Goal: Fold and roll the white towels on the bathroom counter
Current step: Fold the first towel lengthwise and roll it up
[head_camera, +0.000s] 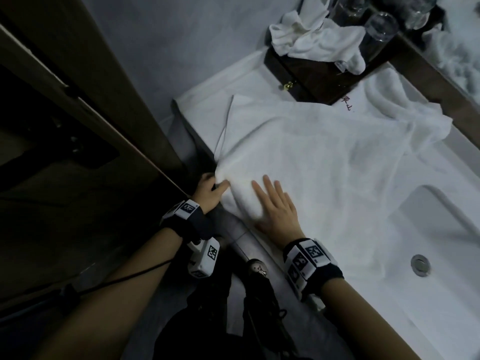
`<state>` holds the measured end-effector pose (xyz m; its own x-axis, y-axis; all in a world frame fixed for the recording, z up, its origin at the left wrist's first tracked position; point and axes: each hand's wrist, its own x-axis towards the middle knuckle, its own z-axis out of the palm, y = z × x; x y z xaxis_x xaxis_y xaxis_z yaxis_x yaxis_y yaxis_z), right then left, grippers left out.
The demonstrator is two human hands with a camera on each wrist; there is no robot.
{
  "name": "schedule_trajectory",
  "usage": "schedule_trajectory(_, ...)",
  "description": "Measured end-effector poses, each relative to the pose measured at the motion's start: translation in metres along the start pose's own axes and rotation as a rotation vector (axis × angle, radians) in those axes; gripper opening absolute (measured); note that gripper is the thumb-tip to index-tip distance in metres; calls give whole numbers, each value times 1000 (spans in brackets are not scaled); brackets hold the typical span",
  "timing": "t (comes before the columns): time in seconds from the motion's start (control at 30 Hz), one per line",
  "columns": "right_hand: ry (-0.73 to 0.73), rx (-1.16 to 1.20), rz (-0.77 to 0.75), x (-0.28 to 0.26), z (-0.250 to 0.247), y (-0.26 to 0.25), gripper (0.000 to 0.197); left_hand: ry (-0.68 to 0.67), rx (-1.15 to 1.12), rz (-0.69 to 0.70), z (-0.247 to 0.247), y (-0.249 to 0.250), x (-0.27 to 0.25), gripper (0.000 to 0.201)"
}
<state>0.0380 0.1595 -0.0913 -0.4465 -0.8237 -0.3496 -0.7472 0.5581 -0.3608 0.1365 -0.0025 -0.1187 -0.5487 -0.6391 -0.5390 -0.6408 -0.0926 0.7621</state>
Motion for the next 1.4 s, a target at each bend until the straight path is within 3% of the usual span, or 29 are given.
schedule_trajectory(0.1, -44, 69, 9, 3, -5, 2, 92, -26, -242, -53, 0, -4, -7, 23)
schedule_trajectory(0.2, -87, 152, 15, 5, -9, 2, 94, -39, -531, -215, 0, -17, -17, 20)
schedule_trajectory(0.33, -104, 187, 11, 6, -10, 3, 96, -134, -608, -392, 3, -37, -28, 40)
schedule_trajectory(0.53, -129, 151, -43, 5, -10, 14, 110, -103, -887, -333, 3, -40, -56, 37)
schedule_trajectory(0.67, -179, 82, -101, 1, -13, 22, 124, -76, -726, -263, -13, -33, -71, 23)
schedule_trajectory(0.73, -195, 80, -123, -1, -15, 24, 127, -38, -749, -226, -19, -28, -77, 18)
schedule_trajectory(0.83, -209, 86, -149, -3, -19, 26, 122, 14, -831, -206, -26, -21, -82, 21)
schedule_trajectory(1.03, -187, -22, -154, -25, -25, 42, 102, 217, -600, -159, -17, -16, -87, 12)
schedule_trajectory(1.13, -200, 9, -129, -43, -24, 52, 102, 236, -500, -134, -15, -14, -86, 16)
schedule_trajectory(1.27, -253, -146, -156, -72, -19, 67, 115, 268, -496, -114, -15, -4, -84, 20)
schedule_trajectory(1.4, -239, -143, -135, -87, -20, 76, 97, 265, -398, -26, -21, 5, -87, 21)
